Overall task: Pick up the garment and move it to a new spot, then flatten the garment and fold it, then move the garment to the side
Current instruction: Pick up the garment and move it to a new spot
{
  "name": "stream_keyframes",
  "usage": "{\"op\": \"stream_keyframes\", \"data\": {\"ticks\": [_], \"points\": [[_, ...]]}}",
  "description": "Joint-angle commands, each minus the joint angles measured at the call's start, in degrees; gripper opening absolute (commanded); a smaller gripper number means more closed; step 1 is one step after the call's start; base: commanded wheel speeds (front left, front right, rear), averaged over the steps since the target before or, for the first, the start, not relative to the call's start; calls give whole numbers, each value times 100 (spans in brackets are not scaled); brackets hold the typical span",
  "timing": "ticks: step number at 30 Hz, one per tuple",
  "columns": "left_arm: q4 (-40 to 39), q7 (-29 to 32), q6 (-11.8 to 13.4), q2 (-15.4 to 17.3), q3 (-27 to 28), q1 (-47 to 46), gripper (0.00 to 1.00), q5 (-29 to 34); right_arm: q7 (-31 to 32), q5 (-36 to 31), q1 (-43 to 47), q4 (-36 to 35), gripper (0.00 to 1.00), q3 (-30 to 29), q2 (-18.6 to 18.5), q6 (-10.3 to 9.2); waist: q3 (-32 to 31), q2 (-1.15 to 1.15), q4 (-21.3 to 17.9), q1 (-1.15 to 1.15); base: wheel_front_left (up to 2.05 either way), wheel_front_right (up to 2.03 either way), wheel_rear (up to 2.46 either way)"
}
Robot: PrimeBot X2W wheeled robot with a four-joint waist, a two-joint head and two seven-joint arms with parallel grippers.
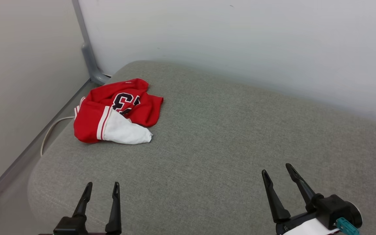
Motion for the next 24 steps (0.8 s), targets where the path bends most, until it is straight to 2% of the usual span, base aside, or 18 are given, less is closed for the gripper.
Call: {"op": "stream_keyframes", "data": {"ticks": [1,5,9,11,15,16,18,24], "points": [[-14,-16,-2,-8,63,4,100,27,-14,-48,20,-7,100,-12,9,-6,33,0,-54,0,0,0,0],[-82,-16,37,-8,229,-171,100,-8,-13,-129,-40,-66,100,-51,9,-6,178,0,-163,0,0,0,0],[-28,-16,-133,-10,446,-449,100,-81,-14,-311,-164,-153,100,-100,8,-6,473,0,-310,0,0,0,0],[51,-16,-229,108,541,-711,100,-69,-13,-414,-225,-230,100,-147,8,-6,681,0,-374,0,0,0,0],[719,-16,-376,555,630,-1374,100,-211,-14,-592,-326,-401,100,-231,8,-6,1090,0,-490,0,0,0,0],[719,-16,-376,555,630,-1374,100,-211,-14,-592,-326,-401,100,-231,8,-6,1090,0,-490,0,0,0,0],[1160,147,-420,877,613,-1867,100,-340,-13,-690,-415,-506,100,-240,-21,-6,1357,0,-559,0,0,0,0],[2065,1426,-465,1929,249,-3240,100,-984,-13,-834,-669,-861,100,-295,-213,-6,2139,0,-759,0,0,0,0]]}}
